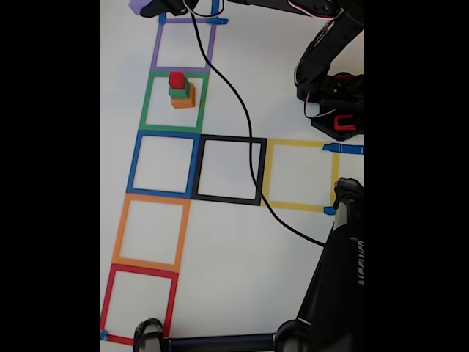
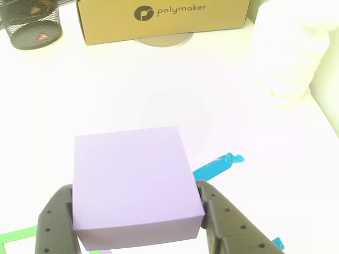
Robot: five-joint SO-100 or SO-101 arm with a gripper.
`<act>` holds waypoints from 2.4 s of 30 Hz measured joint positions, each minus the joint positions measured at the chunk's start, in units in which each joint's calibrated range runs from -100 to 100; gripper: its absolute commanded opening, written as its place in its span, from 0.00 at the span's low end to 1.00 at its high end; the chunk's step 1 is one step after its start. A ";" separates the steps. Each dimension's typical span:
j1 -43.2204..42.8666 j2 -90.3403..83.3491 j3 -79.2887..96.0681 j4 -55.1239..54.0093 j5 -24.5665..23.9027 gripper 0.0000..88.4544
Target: Tower of hanoi
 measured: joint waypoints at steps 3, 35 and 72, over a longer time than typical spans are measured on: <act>-2.22 -0.34 -13.55 14.59 0.00 0.17; -45.29 -20.68 -32.76 49.25 0.00 0.17; -57.23 15.70 43.82 -61.43 -0.36 0.17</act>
